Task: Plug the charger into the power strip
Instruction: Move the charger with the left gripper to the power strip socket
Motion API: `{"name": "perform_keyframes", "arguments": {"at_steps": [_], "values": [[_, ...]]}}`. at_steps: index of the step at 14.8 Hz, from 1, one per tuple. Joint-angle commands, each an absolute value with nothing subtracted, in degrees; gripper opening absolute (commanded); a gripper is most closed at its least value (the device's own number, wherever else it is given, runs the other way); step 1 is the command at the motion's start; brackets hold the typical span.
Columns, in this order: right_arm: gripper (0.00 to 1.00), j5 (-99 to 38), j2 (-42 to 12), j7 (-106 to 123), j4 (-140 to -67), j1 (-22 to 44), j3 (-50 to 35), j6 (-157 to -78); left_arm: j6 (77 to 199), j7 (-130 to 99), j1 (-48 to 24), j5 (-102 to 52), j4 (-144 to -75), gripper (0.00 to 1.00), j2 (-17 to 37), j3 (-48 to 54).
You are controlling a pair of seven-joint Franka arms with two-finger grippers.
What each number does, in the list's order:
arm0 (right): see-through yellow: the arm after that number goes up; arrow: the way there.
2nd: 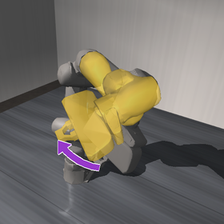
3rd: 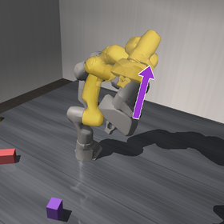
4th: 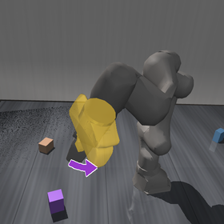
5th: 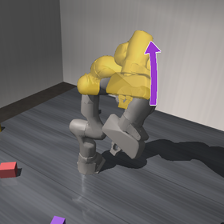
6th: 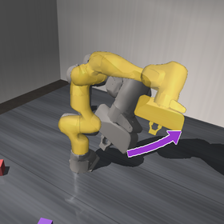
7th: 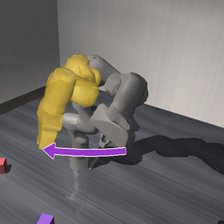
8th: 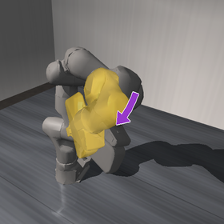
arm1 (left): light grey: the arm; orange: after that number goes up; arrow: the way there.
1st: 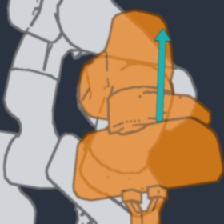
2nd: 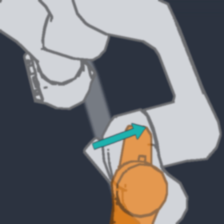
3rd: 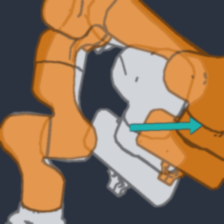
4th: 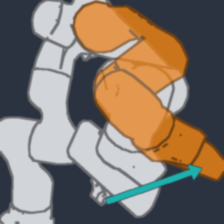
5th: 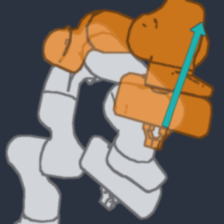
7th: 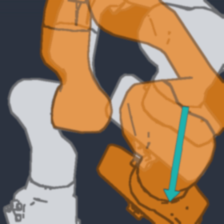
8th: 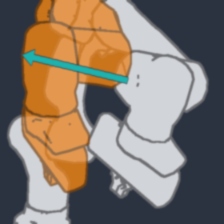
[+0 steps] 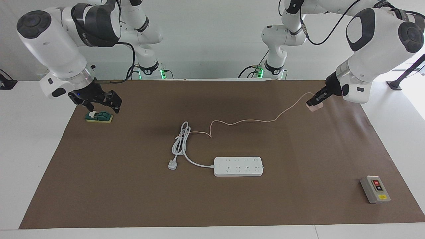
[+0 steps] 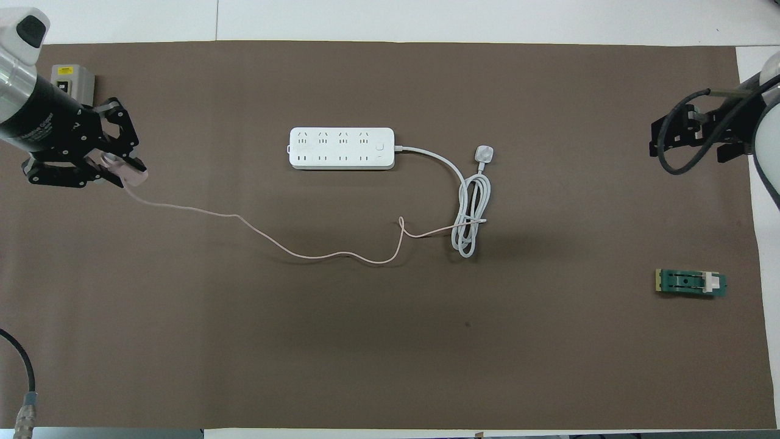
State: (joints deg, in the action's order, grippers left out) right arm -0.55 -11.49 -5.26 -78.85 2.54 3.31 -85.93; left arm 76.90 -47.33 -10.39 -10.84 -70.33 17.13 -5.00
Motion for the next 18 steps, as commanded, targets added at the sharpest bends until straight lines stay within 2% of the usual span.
{"name": "perform_keyframes", "arguments": {"at_steps": [1, 4, 10, 18], "values": [[1.00, 0.5, -7.7, -2.6, -82.4, 1.3, 2.5, -86.2, 84.5, -60.2, -14.0, -9.1, -73.5, 0.00, 17.6, -5.4], [1.00, 0.6, -5.5, -1.0, -83.6, 0.4, 2.5, -85.5, 89.6, -71.0, -15.9, -8.9, -74.4, 0.00, 19.7, -5.5], [1.00, 0.7, 1.2, 2.9, -91.0, -1.1, 2.1, -85.6, 101.1, -97.9, -22.1, -8.9, -78.8, 0.00, 22.8, -5.5], [1.00, 1.8, 4.1, 3.3, -95.0, -3.7, 0.0, -86.0, 105.4, -118.9, -28.8, -4.2, -78.6, 0.00, 29.1, -5.5]]}}
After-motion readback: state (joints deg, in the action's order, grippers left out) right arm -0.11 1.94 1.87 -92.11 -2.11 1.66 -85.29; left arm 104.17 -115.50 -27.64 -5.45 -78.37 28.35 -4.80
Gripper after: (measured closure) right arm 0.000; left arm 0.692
